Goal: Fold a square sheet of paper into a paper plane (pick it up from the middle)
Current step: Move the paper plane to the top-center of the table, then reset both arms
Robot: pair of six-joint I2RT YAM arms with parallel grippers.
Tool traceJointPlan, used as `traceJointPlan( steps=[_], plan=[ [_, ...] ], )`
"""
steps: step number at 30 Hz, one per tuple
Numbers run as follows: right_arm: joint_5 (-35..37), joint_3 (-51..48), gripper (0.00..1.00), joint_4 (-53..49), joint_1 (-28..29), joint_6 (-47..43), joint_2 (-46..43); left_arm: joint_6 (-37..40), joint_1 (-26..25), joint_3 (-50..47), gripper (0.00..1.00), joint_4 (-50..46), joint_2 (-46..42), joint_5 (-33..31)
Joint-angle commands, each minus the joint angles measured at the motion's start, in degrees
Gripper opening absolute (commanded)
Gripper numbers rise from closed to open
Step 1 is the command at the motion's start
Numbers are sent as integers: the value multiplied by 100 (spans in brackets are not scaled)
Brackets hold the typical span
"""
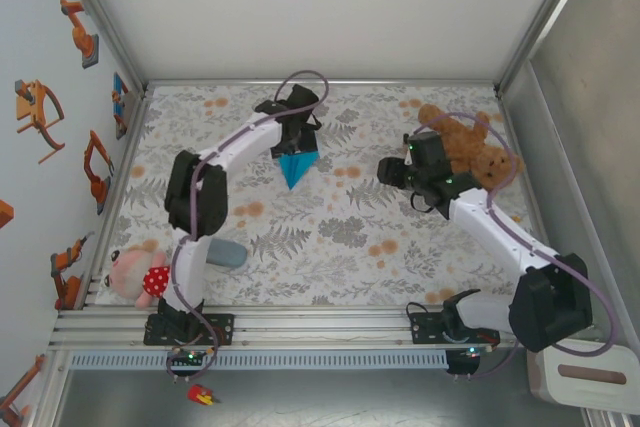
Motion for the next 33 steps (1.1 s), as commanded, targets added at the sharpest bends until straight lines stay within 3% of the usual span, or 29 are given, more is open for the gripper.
traceJointPlan(
  steps=[1,3,6,8,13,17,25,33],
  plan=[
    [842,290,63,-449,-83,-151,-333,92,39,-743,79,370,-1148,-380],
    [1258,317,68,-540,-119,-271,-501,133,105,-1535,86,746,-1894,-613],
    [1824,269,86,-575,-159,-503,-786,374,182,-2652,99,1211,-2953,-1172],
    [2199,218,98,-560,-202,-620,-947,612,236,-3286,96,1432,-3594,-1471],
    [3270,47,99,-523,-317,-717,-1176,1119,585,-4697,96,2056,-5075,-2028],
    [4308,-524,99,92,-490,-842,-1225,1743,1090,-5710,96,2787,-5937,-2085],
    [4082,-1837,99,1684,-1192,-891,-1463,2923,1796,-6865,96,4080,-6107,-2074],
    [4042,-3037,99,4146,-1369,-1698,-814,3017,2889,-7771,96,5537,-5786,-906]
  ],
)
